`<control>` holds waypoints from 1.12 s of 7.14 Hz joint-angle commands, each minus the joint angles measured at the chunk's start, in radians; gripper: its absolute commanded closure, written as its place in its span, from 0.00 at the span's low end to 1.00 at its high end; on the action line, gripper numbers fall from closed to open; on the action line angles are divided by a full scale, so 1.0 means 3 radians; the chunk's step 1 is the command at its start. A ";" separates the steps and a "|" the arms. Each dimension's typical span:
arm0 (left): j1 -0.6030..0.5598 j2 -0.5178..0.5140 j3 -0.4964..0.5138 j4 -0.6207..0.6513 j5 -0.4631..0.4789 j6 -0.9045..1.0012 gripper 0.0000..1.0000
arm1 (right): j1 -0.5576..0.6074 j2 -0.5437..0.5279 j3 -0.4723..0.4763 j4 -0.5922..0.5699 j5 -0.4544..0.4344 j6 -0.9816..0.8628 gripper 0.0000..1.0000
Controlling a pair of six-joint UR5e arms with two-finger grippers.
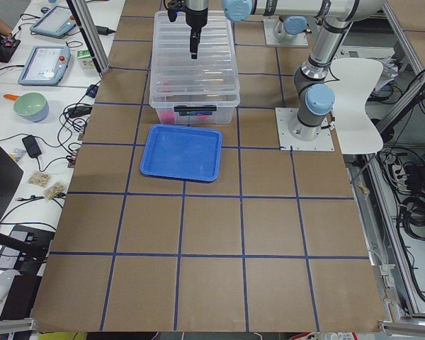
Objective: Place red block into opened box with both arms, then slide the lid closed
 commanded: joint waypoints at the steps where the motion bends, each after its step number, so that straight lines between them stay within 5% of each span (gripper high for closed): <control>1: 0.0000 -0.0029 0.0027 -0.0021 0.0069 -0.0003 0.00 | 0.0079 -0.0002 0.0025 0.0016 0.0008 0.0064 0.00; 8: -0.0005 -0.0009 0.0022 -0.0036 0.0075 -0.0095 0.00 | 0.0063 -0.0008 0.0025 0.0016 -0.0038 0.0054 0.00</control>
